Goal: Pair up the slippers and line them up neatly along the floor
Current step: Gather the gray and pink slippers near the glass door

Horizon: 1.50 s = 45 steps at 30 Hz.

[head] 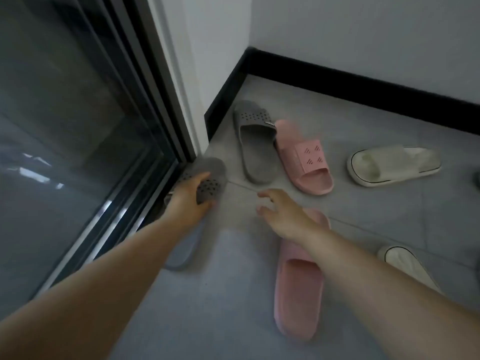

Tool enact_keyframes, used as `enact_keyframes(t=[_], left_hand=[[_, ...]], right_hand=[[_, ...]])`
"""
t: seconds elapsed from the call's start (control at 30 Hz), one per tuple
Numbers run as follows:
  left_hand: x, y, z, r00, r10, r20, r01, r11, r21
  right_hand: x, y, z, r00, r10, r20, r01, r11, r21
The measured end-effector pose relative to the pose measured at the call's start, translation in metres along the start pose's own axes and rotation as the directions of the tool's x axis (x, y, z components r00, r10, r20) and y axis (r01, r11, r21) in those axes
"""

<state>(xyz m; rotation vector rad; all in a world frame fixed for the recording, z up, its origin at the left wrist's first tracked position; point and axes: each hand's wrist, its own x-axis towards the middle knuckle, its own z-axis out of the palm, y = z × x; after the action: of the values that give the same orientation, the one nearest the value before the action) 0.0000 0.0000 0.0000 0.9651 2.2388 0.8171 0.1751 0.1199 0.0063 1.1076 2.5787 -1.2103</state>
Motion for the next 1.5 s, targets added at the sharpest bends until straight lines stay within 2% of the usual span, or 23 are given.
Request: enact_keyframes(t=[0.07, 0.13, 0.23, 0.33, 0.4, 0.53, 0.63, 0.73, 0.8, 0.87, 0.9, 0.97, 1.03, 1.07, 1.13, 1.23, 1.27, 1.33, 1.4, 1.5], left_hand=[[0.005, -0.004, 0.005, 0.999, 0.006, 0.045, -0.012, 0.99, 0.141], [0.013, -0.014, 0.012, 0.997, -0.006, 0.079, -0.009, 0.981, 0.194], [0.02, -0.027, 0.019, 0.998, 0.031, 0.047, -0.036, 0.994, 0.099], [0.019, -0.032, 0.014, 0.999, 0.042, 0.022, -0.043, 0.999, 0.012], [0.02, -0.029, 0.011, 0.999, 0.045, 0.029, -0.046, 0.998, 0.039], [0.021, -0.019, 0.011, 0.996, 0.071, 0.044, -0.079, 0.97, 0.231], [0.015, -0.014, 0.017, 0.977, 0.207, 0.053, -0.213, 0.916, 0.34], [0.011, -0.001, 0.026, 0.912, 0.37, 0.177, -0.407, 0.863, 0.297], [0.008, 0.007, 0.035, 0.885, 0.361, 0.292, -0.439, 0.856, 0.272], [0.006, 0.014, 0.045, 0.855, 0.285, 0.433, -0.445, 0.833, 0.33], [0.006, 0.014, 0.048, 0.834, 0.248, 0.492, -0.469, 0.788, 0.398], [0.009, 0.013, 0.048, 0.813, 0.231, 0.534, -0.533, 0.664, 0.525], [0.013, 0.011, 0.039, 0.825, 0.249, 0.508, -0.549, 0.569, 0.613], [0.015, 0.01, 0.034, 0.837, 0.241, 0.491, -0.537, 0.535, 0.653], [0.015, 0.011, 0.024, 0.867, 0.181, 0.464, -0.488, 0.495, 0.719], [0.011, 0.019, 0.021, 0.887, 0.083, 0.454, -0.429, 0.506, 0.748], [0.006, 0.024, 0.025, 0.884, 0.097, 0.457, -0.436, 0.525, 0.731], [-0.006, 0.039, 0.043, 0.846, 0.222, 0.484, -0.514, 0.581, 0.631], [-0.02, 0.059, 0.068, 0.773, 0.332, 0.541, -0.601, 0.656, 0.457], [-0.034, 0.08, 0.1, 0.758, 0.28, 0.589, -0.55, 0.761, 0.345]], right_hand=[[0.018, 0.003, -0.003, 0.999, -0.026, 0.024, 0.031, 0.974, -0.224], [0.048, 0.006, -0.003, 0.999, 0.008, 0.046, 0.011, 0.917, -0.399], [0.087, 0.012, 0.002, 0.996, 0.079, 0.047, -0.041, 0.839, -0.542], [0.088, 0.016, 0.015, 0.995, 0.097, 0.02, -0.064, 0.787, -0.613], [0.072, 0.015, 0.024, 0.997, 0.071, 0.016, -0.046, 0.778, -0.627], [0.018, 0.013, 0.048, 0.998, 0.018, 0.062, 0.018, 0.841, -0.541], [-0.042, 0.011, 0.076, 0.995, -0.009, 0.098, 0.057, 0.866, -0.497], [-0.097, 0.008, 0.099, 0.98, 0.033, 0.196, 0.057, 0.898, -0.437], [-0.126, 0.002, 0.106, 0.964, 0.034, 0.264, 0.071, 0.923, -0.378], [-0.143, -0.004, 0.102, 0.98, -0.069, 0.189, 0.144, 0.894, -0.424], [-0.147, -0.004, 0.095, 0.991, -0.092, 0.094, 0.125, 0.882, -0.455], [-0.145, 0.009, 0.08, 0.986, -0.111, -0.126, 0.056, 0.925, -0.375], [-0.136, 0.03, 0.058, 0.955, -0.063, -0.291, -0.034, 0.948, -0.316], [-0.13, 0.042, 0.044, 0.946, 0.02, -0.324, -0.119, 0.95, -0.289], [-0.115, 0.062, 0.019, 0.939, 0.167, -0.302, -0.245, 0.938, -0.243], [-0.084, 0.077, -0.015, 0.957, 0.22, -0.187, -0.262, 0.935, -0.239], [-0.069, 0.077, -0.027, 0.974, 0.196, -0.114, -0.221, 0.935, -0.278], [-0.033, 0.072, -0.05, 0.994, 0.111, 0.012, -0.1, 0.932, -0.348], [0.007, 0.061, -0.071, 1.0, 0.004, -0.031, -0.016, 0.914, -0.405], [0.065, 0.046, -0.096, 0.975, -0.14, -0.175, 0.017, 0.826, -0.564]])
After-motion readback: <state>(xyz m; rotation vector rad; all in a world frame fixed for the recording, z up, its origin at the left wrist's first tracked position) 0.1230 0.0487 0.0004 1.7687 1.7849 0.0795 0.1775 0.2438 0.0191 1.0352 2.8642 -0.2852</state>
